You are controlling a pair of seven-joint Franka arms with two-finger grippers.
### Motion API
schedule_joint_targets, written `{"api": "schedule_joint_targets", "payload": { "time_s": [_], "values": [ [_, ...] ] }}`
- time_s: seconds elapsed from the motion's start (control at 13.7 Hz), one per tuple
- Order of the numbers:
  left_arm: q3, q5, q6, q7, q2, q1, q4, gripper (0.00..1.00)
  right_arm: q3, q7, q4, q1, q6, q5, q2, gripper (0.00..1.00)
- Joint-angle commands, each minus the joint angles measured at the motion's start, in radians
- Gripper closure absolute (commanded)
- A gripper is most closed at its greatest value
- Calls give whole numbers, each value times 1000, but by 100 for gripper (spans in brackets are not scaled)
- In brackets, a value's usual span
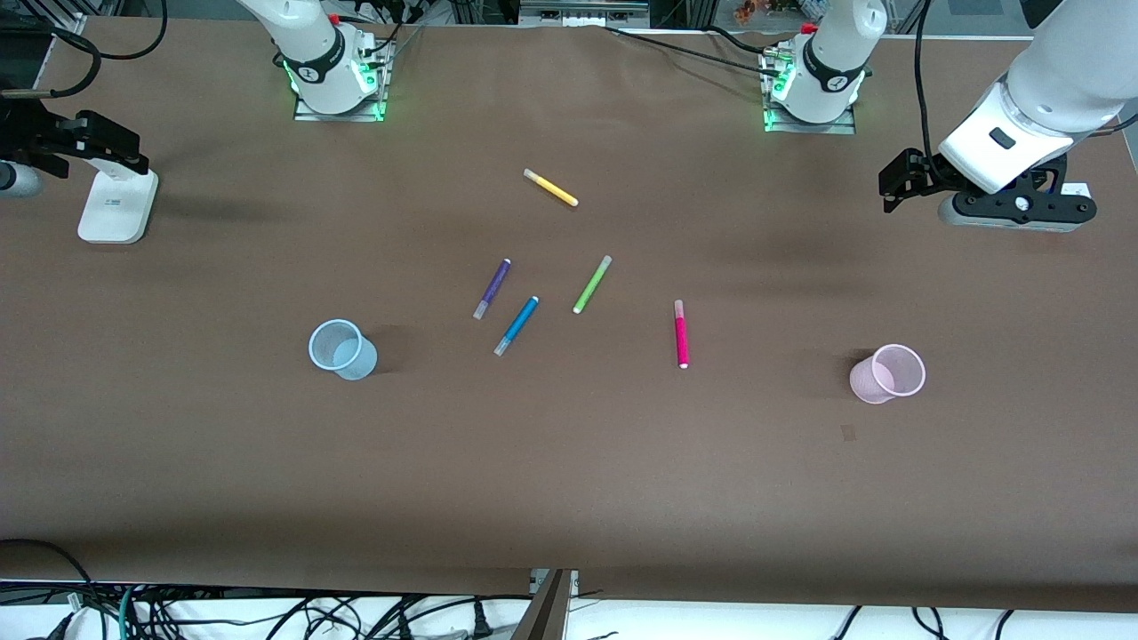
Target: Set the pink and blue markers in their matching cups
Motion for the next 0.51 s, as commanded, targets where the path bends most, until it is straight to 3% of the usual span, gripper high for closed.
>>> {"api": "schedule_joint_targets", "payload": {
  "time_s": [0.0,0.44],
  "values": [
    [-1,-10,-19,-2,-5,1,17,0,10,-2,33,-11,-28,-6,17,0],
    [-1,-10,-19,-2,-5,0,17,0,5,-8,38,-17,-28,-4,17,0]
  ]
}}
